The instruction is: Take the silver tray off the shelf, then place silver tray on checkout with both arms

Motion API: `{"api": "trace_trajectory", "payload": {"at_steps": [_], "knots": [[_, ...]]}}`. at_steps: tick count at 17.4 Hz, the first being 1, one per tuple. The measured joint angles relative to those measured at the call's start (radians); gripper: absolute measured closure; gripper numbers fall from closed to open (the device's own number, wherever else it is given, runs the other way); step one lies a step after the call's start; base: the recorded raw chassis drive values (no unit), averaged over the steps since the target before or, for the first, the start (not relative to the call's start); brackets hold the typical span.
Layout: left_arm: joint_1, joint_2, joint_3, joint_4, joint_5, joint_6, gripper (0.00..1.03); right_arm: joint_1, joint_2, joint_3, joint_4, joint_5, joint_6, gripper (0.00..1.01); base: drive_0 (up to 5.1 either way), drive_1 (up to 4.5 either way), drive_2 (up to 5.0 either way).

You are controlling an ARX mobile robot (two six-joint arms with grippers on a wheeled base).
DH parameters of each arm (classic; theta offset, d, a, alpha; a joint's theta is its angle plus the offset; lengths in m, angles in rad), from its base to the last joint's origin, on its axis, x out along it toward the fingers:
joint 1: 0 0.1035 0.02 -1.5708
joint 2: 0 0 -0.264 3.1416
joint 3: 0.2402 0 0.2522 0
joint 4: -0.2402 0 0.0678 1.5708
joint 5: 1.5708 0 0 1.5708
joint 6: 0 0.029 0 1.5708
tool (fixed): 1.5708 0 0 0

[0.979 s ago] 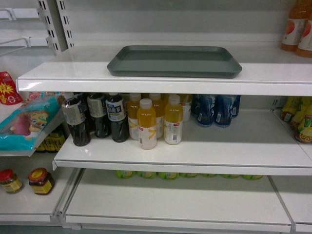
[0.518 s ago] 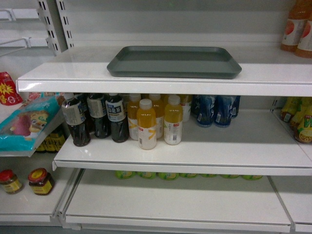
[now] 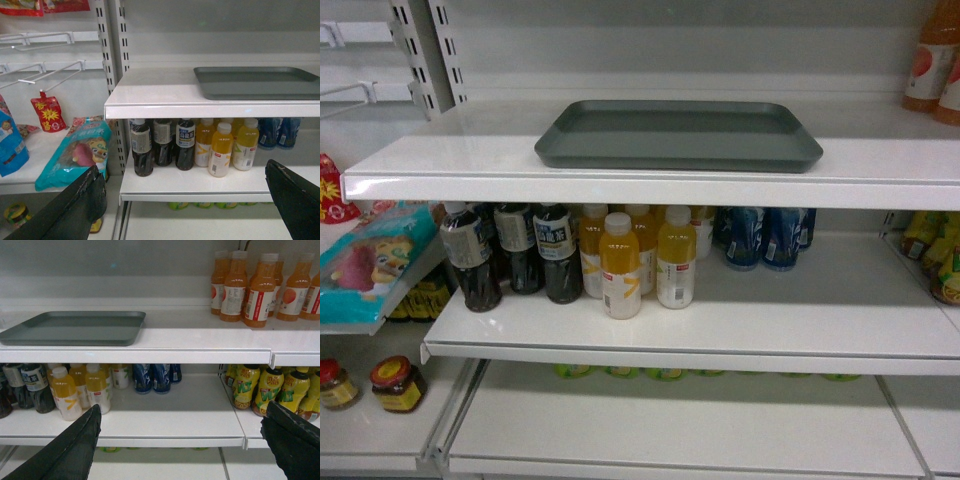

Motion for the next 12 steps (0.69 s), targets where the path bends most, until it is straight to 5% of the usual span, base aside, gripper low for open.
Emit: {"api": "trace_trajectory", "payload": {"at_steps": [12], "knots": [[0.0,0.0,0.0,0.0,0.0,0.0,0.05,0.0,0.0,0.0,0.001,0.0,0.0,0.03,0.0,4.33,-4.2]]}}
